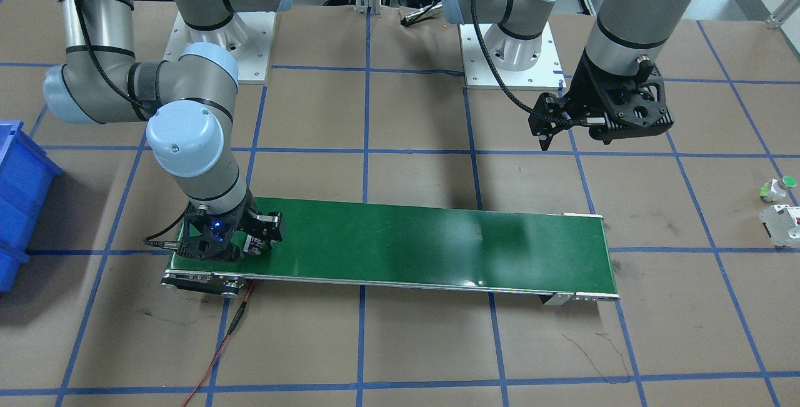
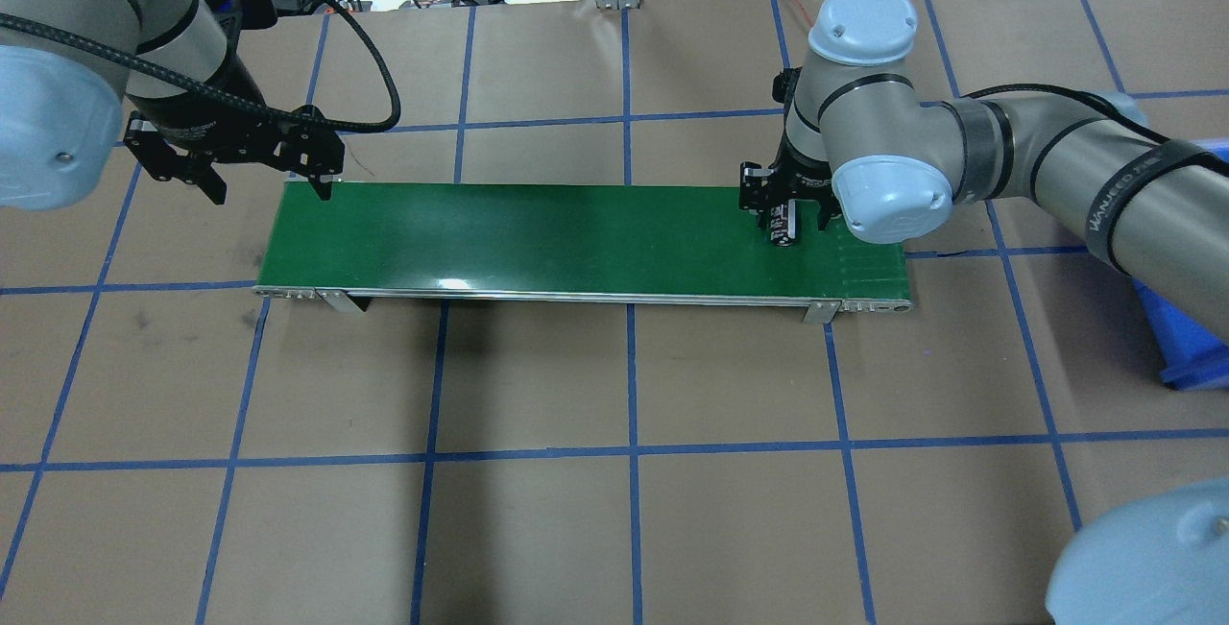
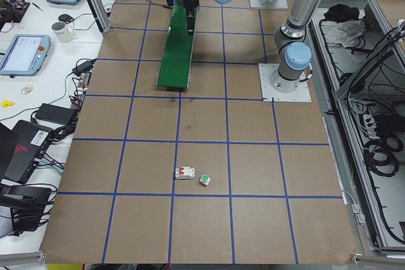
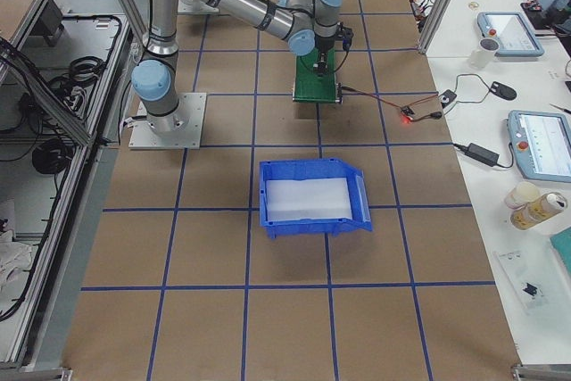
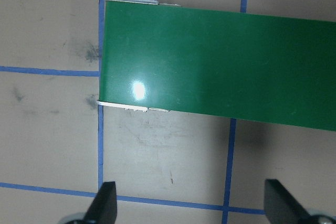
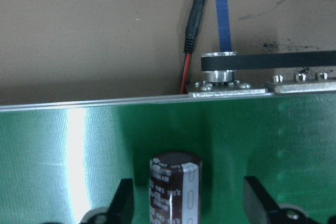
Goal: Move capacitor from left to right
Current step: 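Lower the right gripper and grasp the capacitor on the belt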
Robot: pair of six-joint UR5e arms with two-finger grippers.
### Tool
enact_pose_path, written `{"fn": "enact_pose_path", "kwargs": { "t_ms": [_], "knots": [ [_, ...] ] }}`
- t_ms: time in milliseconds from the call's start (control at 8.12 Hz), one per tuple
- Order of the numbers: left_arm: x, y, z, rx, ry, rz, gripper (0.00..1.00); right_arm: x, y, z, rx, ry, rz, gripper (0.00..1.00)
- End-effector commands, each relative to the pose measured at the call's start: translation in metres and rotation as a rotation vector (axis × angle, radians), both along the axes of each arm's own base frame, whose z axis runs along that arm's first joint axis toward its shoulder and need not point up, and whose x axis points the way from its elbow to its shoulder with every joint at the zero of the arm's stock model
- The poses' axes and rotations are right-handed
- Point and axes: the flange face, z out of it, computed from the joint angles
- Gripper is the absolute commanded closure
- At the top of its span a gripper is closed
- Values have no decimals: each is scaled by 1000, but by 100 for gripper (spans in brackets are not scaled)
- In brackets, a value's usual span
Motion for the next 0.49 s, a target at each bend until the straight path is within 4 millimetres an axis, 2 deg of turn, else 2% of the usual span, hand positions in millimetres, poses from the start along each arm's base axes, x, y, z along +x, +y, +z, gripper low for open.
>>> {"fn": "enact_pose_path", "kwargs": {
  "t_ms": [0, 123, 246, 370],
  "knots": [
    [-1, 0, -3, 6, 1, 0, 0, -9, -1, 2, 22, 35, 57, 100],
    [-2, 0, -2, 3, 3, -2, 0, -19, 0, 6, 39, 38, 74, 100],
    [-2, -1, 1, -4, 2, 0, 0, -39, -4, 17, 21, 39, 47, 100],
    [-3, -2, 1, -10, 11, -1, 0, -72, -11, 52, -4, 81, 40, 100]
  ]
}}
